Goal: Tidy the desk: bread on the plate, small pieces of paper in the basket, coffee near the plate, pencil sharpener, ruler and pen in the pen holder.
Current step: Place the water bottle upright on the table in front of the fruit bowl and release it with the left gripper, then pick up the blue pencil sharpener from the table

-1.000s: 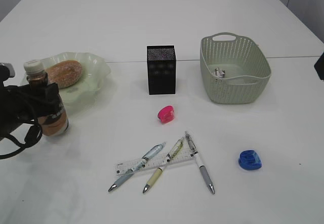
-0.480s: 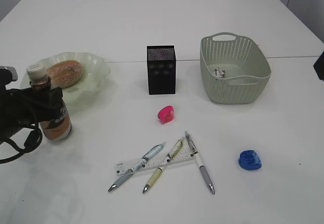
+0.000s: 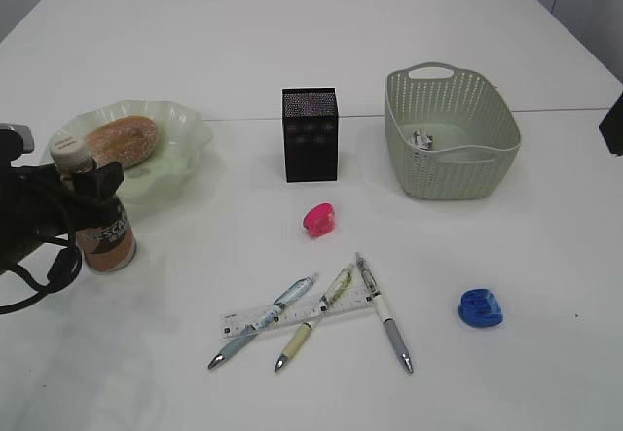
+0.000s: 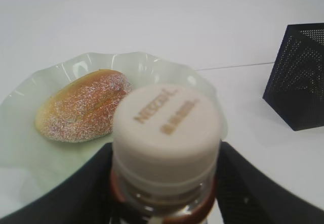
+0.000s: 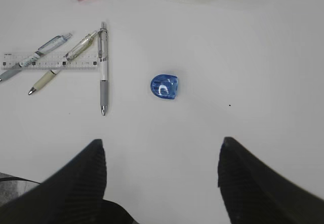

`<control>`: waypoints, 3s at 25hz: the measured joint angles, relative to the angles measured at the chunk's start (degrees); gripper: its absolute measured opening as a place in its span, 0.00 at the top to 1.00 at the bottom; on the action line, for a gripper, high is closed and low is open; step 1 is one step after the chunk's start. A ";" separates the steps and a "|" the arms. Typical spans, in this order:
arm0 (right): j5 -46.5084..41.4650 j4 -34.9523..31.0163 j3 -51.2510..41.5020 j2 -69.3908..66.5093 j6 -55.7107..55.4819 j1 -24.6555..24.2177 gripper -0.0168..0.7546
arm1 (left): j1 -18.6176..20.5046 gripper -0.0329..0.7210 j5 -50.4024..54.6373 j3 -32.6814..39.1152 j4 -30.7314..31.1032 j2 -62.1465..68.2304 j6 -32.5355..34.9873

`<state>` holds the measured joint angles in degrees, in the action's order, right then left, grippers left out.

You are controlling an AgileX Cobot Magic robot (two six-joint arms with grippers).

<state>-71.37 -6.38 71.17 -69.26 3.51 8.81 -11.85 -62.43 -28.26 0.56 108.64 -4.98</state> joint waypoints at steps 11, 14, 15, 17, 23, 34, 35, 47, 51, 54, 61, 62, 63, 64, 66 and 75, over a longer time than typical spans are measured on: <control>0.00 -0.12 0.00 0.00 0.00 0.00 0.32 | 0.00 0.34 -0.49 0.00 0.68 0.00 1.37; 0.00 -0.12 0.00 0.00 0.00 0.00 0.32 | 0.00 0.34 -0.49 0.00 0.68 -0.66 1.47; 0.00 -0.12 0.00 0.00 0.00 0.00 0.32 | 0.00 0.34 -0.49 0.00 0.68 -1.29 1.59; 0.00 -0.12 0.00 0.00 0.00 0.00 0.32 | 0.00 0.34 -0.49 0.00 0.68 -2.57 1.70; 0.00 -0.12 0.00 0.00 0.09 0.00 0.32 | 0.00 0.34 0.84 0.00 0.68 -6.54 1.95; 0.00 -0.12 0.00 0.00 -1.27 0.00 0.32 | 0.00 0.34 19.92 0.09 0.68 -23.59 3.69; 0.00 -0.12 0.00 0.00 -1.70 0.00 0.32 | 0.00 0.34 23.68 0.09 0.68 -25.94 3.69; 0.00 -3.62 0.00 0.00 -6.52 0.13 0.32 | 0.00 0.34 78.24 -9.87 -3.11 -52.57 3.69; 0.00 -4.10 0.00 0.00 -7.78 0.22 0.32 | 0.00 0.34 95.79 -17.37 -3.11 -54.39 3.56; 0.00 -3.98 0.00 -0.12 -9.43 0.22 0.32 | 0.00 0.34 106.55 -22.21 -2.02 -54.39 0.98; 0.00 -0.37 0.00 -6.23 -12.69 0.35 0.32 | 0.00 0.34 121.40 -29.32 2.74 -54.39 -3.29; 0.00 0.04 0.00 -7.39 -13.24 0.74 0.32 | 0.00 0.34 122.09 -29.58 3.15 -54.39 -3.42; 0.00 0.78 0.00 -8.53 -13.91 1.54 0.32 | 0.00 0.34 122.62 -29.70 3.41 -54.39 -3.58; 0.00 1.66 0.00 -9.71 -14.86 2.79 0.32 | 0.00 0.34 122.96 -29.80 3.51 -54.39 -3.58; 0.11 3.50 0.00 -12.13 -17.05 5.89 0.32 | 0.00 0.34 123.64 -29.80 3.64 -54.39 -3.66; 4.11 7.04 0.00 -25.33 -20.59 11.30 0.32 | 0.00 0.34 124.66 -29.80 4.07 -54.39 -3.70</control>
<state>-67.26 0.66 71.17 -94.59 -17.08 20.11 -11.85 62.23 -58.06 4.63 54.25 -8.68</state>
